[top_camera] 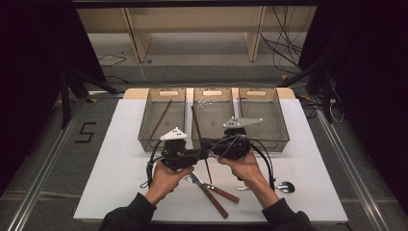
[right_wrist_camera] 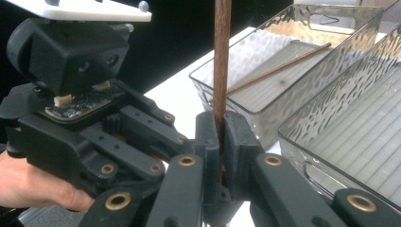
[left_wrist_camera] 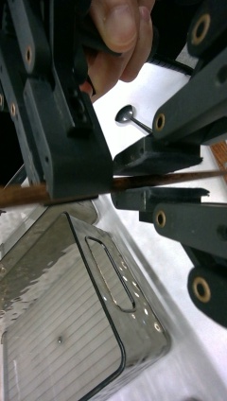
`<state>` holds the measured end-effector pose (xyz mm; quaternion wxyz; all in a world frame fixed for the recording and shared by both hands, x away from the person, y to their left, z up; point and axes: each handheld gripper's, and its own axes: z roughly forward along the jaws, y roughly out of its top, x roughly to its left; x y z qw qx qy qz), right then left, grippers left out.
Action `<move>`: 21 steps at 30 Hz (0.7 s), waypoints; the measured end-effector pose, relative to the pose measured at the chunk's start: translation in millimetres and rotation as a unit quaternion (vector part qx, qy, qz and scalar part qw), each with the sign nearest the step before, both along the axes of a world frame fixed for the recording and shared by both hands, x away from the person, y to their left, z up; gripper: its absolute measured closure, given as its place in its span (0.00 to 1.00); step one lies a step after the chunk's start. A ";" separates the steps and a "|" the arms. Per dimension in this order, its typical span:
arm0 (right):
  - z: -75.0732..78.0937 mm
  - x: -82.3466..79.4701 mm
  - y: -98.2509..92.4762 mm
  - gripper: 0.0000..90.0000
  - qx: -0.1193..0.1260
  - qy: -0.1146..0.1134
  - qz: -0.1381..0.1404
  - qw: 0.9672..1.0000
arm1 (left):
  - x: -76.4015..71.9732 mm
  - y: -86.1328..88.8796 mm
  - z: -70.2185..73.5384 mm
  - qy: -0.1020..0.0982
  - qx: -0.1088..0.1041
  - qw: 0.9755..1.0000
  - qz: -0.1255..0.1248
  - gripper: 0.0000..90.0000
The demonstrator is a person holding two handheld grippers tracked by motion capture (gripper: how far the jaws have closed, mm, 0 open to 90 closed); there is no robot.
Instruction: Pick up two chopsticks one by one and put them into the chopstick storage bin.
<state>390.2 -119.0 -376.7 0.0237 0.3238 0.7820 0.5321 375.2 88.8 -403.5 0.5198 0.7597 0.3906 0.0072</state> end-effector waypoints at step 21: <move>2.7 -22.1 -49.6 0.44 -0.040 -0.045 -0.010 0.998 | 19.1 68.9 28.8 -0.001 0.051 0.998 0.024 0.94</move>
